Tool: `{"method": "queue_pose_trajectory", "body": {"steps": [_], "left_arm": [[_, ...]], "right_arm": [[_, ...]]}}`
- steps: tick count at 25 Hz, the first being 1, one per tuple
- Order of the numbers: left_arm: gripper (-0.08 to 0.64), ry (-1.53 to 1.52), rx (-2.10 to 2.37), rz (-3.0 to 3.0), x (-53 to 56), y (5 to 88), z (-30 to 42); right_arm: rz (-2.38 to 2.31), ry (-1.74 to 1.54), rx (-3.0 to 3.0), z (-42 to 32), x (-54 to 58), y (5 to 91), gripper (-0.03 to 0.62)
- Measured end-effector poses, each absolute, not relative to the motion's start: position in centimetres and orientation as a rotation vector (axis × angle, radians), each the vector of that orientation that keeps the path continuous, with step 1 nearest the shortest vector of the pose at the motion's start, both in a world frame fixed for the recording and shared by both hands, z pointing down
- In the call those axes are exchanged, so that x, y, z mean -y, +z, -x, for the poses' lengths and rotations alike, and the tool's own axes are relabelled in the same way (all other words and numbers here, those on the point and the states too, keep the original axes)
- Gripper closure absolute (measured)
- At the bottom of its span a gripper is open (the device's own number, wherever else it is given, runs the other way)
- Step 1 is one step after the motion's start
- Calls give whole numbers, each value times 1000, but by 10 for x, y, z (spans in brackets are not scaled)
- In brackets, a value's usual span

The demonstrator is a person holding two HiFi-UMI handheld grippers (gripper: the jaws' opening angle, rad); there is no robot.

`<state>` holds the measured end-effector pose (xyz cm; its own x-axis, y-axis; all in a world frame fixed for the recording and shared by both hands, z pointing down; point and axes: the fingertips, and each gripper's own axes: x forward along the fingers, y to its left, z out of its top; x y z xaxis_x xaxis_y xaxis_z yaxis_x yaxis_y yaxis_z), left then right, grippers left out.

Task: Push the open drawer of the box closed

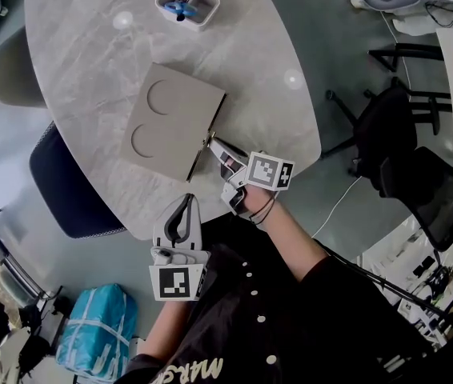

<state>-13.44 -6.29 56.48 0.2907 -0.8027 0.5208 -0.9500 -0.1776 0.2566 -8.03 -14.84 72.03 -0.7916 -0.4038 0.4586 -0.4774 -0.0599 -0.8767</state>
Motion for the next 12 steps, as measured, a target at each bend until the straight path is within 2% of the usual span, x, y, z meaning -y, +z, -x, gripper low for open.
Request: {"method": "queue_pose_trajectory", "body": {"steps": [12], "left_arm": [[543,351,1575,-2036,67,566,142]], "right_arm": [[-976,2008,2118,91,152,723,568]]}}
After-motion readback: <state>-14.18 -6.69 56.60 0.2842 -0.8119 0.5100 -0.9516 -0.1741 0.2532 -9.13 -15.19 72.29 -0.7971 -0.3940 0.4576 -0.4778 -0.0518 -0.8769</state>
